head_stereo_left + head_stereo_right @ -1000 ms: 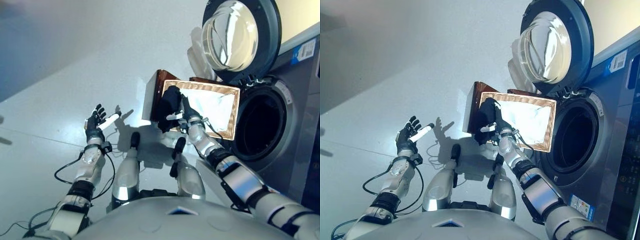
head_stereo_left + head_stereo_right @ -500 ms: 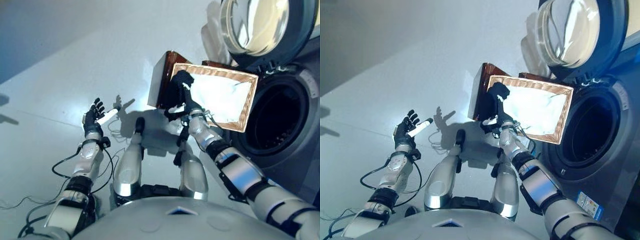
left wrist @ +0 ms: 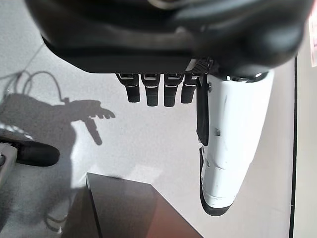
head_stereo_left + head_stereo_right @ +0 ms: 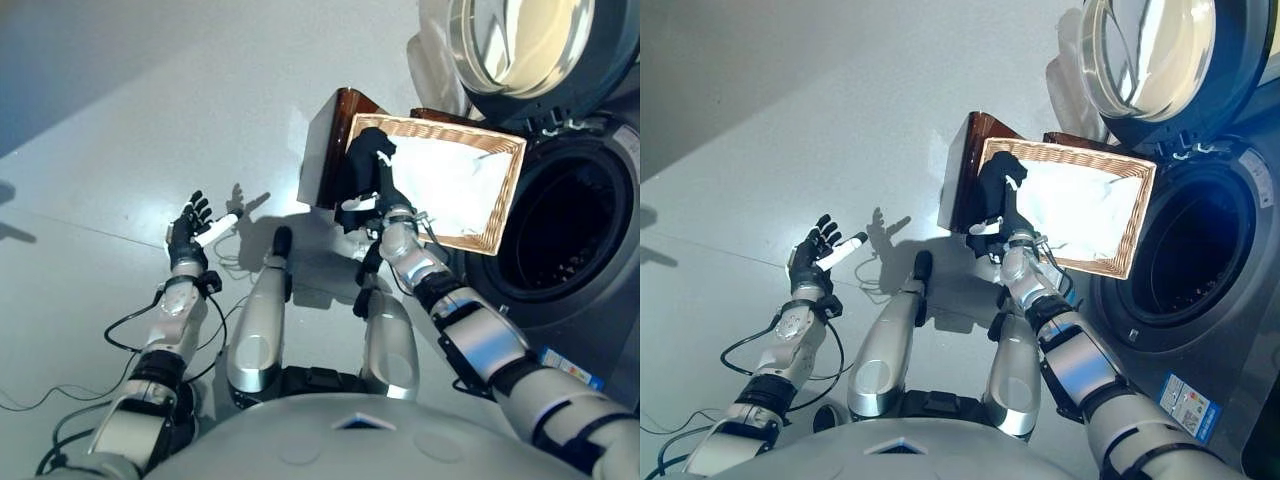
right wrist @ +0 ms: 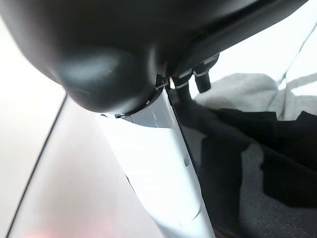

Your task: Pick up the clothes and place them into the washing machine

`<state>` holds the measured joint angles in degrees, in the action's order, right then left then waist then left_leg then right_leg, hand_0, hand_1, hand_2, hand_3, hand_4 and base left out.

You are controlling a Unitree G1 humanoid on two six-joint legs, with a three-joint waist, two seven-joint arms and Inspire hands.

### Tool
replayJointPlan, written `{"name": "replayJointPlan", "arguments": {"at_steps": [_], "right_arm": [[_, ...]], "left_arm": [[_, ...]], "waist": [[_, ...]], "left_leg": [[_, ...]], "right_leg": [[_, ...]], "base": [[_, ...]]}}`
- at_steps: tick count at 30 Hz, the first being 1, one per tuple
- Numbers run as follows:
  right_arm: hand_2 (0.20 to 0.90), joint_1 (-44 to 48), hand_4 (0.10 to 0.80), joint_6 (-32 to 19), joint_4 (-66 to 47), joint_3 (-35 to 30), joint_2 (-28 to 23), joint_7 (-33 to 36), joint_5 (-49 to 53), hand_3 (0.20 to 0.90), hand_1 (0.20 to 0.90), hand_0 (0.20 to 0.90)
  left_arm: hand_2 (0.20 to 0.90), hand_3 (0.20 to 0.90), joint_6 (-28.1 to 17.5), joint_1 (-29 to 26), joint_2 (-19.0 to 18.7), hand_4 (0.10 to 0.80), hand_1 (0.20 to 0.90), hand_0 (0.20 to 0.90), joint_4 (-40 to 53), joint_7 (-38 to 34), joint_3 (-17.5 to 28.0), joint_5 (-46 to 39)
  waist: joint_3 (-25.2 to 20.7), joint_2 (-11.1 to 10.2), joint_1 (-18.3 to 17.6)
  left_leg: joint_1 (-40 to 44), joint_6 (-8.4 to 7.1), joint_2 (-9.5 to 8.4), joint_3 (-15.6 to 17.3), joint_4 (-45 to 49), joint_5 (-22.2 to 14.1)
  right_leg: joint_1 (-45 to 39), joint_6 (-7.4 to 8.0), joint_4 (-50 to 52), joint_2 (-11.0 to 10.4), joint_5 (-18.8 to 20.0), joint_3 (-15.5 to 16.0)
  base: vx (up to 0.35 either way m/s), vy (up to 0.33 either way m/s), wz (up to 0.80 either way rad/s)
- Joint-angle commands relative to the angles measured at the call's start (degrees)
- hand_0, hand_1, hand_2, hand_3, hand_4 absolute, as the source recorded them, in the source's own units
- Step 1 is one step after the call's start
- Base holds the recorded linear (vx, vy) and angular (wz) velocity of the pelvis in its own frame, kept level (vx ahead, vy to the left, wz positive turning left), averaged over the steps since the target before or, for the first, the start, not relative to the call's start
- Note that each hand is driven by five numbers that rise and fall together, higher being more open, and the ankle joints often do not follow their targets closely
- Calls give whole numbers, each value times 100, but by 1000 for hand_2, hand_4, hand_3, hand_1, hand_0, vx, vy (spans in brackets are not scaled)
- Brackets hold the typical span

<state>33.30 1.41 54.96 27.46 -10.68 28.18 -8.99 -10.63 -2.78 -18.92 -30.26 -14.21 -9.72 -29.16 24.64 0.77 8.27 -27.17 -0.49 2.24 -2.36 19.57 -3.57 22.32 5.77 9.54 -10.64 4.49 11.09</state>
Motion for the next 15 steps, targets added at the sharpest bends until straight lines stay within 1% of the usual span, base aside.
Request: {"name": "replayJointPlan", "arguments": {"at_steps": [1,4,5,7,12,15], "right_arm": [[900,24,800,-215,-598,0,4,404,41,900,900,900],[900,-8,800,-213,-578,-17,5,450,46,900,900,900],[900,-37,800,-211,-494,-79,43,567,93,900,900,900],[900,-15,800,-232,-435,-108,95,610,178,900,900,900],[900,124,800,-204,-133,-223,174,720,400,900,900,900],[900,213,800,-215,-78,-308,196,837,479,900,900,900]], "left_arm": [[900,900,-309,155,-309,800,900,900,400,-214,145,51],[900,900,-318,156,-299,800,900,900,392,-221,135,41],[900,900,-319,160,-263,800,900,900,361,-281,109,3],[900,900,-329,144,-253,800,900,900,406,-310,66,-15],[900,900,-339,99,-241,800,900,900,415,-327,-19,-84],[900,900,-343,117,-267,800,900,900,440,-326,-22,-111]], "waist": [[-214,-54,-27],[-218,-47,-38],[-172,-42,-58],[-134,-19,-54],[-126,63,-47],[-134,78,-25]], "left_leg": [[174,87,-198,279,24,-313],[158,92,-199,293,28,-313],[105,127,-201,318,126,-337],[20,150,-204,320,240,-376],[-152,149,-249,284,285,-369],[-219,154,-240,291,316,-359]], "right_leg": [[9,211,662,-186,-490,-248],[25,212,656,-178,-485,-251],[90,208,708,-146,-483,-307],[184,195,803,-144,-510,-321],[353,154,915,-141,-595,-308],[420,141,955,-134,-603,-322]], "base": [[23,7,-5],[0,0,0],[13,16,-7],[2,10,-17],[-2,1,-3],[0,0,0]]}}
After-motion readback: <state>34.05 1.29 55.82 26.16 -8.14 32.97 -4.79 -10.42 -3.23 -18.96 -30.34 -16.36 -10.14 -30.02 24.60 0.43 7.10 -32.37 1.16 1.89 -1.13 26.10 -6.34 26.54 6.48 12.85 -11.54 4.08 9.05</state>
